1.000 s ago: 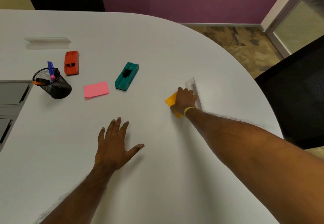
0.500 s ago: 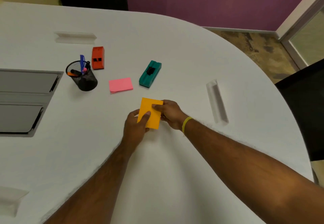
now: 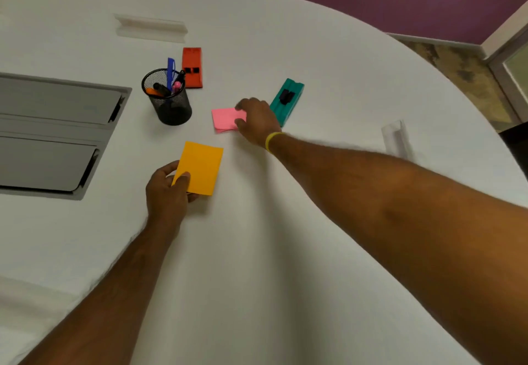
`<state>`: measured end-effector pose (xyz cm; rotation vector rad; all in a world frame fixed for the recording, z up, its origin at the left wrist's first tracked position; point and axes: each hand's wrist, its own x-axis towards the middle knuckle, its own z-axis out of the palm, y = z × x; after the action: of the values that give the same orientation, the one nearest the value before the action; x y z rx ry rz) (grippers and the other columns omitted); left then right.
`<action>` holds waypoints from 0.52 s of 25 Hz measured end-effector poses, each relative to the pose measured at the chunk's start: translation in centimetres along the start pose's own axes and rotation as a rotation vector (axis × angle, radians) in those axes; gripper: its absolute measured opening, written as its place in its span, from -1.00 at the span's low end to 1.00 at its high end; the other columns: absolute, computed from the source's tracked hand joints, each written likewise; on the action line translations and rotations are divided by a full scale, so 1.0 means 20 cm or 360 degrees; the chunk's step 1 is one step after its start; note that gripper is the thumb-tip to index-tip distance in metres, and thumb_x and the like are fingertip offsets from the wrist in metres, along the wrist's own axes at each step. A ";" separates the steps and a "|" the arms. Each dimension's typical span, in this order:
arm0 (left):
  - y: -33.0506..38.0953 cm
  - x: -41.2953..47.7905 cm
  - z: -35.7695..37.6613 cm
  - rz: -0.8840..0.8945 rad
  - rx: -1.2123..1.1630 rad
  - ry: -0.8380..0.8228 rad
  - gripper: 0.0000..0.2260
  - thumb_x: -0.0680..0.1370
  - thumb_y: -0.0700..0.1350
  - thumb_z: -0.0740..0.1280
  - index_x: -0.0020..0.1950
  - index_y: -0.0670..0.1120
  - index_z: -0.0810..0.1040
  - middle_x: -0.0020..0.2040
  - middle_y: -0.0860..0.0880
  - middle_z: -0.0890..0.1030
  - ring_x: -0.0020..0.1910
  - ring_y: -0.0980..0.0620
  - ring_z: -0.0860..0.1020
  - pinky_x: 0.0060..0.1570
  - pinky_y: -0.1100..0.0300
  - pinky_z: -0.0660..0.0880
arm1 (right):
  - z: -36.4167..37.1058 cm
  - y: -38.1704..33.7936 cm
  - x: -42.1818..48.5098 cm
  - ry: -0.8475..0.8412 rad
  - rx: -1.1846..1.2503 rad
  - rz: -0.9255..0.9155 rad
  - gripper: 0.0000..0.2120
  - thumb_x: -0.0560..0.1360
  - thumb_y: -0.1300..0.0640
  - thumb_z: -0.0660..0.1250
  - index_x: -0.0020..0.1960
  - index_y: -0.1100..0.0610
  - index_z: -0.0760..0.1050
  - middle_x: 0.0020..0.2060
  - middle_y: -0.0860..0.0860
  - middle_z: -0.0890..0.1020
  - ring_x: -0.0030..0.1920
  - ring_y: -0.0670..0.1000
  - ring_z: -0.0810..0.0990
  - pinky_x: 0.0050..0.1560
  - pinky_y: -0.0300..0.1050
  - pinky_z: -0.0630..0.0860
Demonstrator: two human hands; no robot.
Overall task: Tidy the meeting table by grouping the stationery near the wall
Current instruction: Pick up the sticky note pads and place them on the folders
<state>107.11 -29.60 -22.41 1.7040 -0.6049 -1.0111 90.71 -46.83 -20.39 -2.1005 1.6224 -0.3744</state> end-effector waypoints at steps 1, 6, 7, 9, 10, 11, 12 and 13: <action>-0.01 0.02 -0.02 0.0001 0.0013 -0.0018 -0.70 0.59 -0.24 0.29 0.32 -0.12 0.46 0.14 -0.15 0.54 -0.03 -0.13 0.58 -0.41 0.29 0.59 | 0.02 0.00 0.05 -0.0106 -0.0218 -0.0051 -0.56 0.54 0.07 0.32 0.39 0.11 0.39 0.34 0.11 0.45 0.33 0.15 0.40 0.33 0.10 0.38; -0.01 0.02 -0.06 -0.0020 -0.0007 -0.0127 -0.68 0.60 -0.24 0.27 0.35 -0.08 0.46 0.21 -0.12 0.51 0.03 -0.18 0.58 -0.30 0.15 0.61 | 0.09 0.03 0.23 -0.0546 -0.0557 -0.0118 -0.33 0.47 -0.04 0.42 0.49 0.06 0.27 0.42 0.11 0.33 0.40 0.20 0.33 0.40 0.12 0.32; 0.01 0.00 -0.05 -0.0023 -0.0019 -0.0141 -0.68 0.61 -0.25 0.26 0.36 -0.09 0.45 0.22 -0.11 0.50 0.04 -0.17 0.57 -0.27 0.14 0.58 | 0.06 0.06 0.24 -0.0529 -0.0606 -0.0097 -0.30 0.44 -0.07 0.44 0.49 0.06 0.28 0.39 0.12 0.34 0.37 0.20 0.35 0.38 0.12 0.34; 0.04 0.00 -0.05 -0.0023 -0.0045 -0.0129 -0.67 0.61 -0.26 0.25 0.37 -0.10 0.44 0.22 -0.11 0.49 0.05 -0.16 0.55 -0.25 0.14 0.55 | 0.02 0.06 0.28 -0.0490 -0.0680 -0.0048 -0.27 0.41 -0.09 0.46 0.48 0.05 0.27 0.35 0.12 0.36 0.34 0.20 0.37 0.34 0.12 0.38; 0.04 -0.01 -0.05 -0.0037 -0.0057 -0.0122 -0.67 0.61 -0.27 0.24 0.37 -0.10 0.44 0.22 -0.11 0.49 0.06 -0.15 0.55 -0.26 0.15 0.54 | 0.00 0.06 0.30 -0.0491 -0.0687 -0.0056 -0.29 0.41 -0.08 0.46 0.47 0.05 0.30 0.34 0.12 0.37 0.32 0.20 0.38 0.31 0.12 0.39; 0.06 0.00 -0.14 -0.0033 -0.0106 -0.0078 -0.67 0.61 -0.28 0.24 0.37 -0.10 0.45 0.22 -0.12 0.49 0.06 -0.15 0.54 -0.26 0.15 0.54 | 0.03 -0.04 0.30 -0.0475 -0.0728 -0.0127 -0.35 0.42 -0.07 0.45 0.44 0.07 0.34 0.31 0.12 0.38 0.30 0.20 0.40 0.28 0.10 0.42; 0.08 0.00 -0.26 -0.0002 -0.0151 -0.0027 -0.67 0.61 -0.29 0.24 0.37 -0.10 0.45 0.21 -0.12 0.49 0.06 -0.16 0.54 -0.27 0.15 0.54 | 0.07 -0.19 0.29 -0.0455 -0.0807 -0.0237 -0.43 0.45 -0.04 0.41 0.41 0.08 0.38 0.28 0.13 0.40 0.27 0.21 0.43 0.23 0.08 0.43; 0.06 0.00 -0.26 -0.0007 -0.0156 -0.0046 -0.67 0.61 -0.29 0.24 0.36 -0.11 0.45 0.20 -0.12 0.49 0.06 -0.17 0.55 -0.27 0.15 0.55 | 0.07 -0.19 0.28 -0.0423 -0.0850 -0.0297 -0.52 0.48 -0.01 0.36 0.36 0.10 0.43 0.24 0.14 0.43 0.23 0.21 0.46 0.18 0.06 0.43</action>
<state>111.61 -27.29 -20.62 1.6079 -0.5613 -1.0534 96.13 -51.09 -20.01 -2.5634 1.4840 0.3111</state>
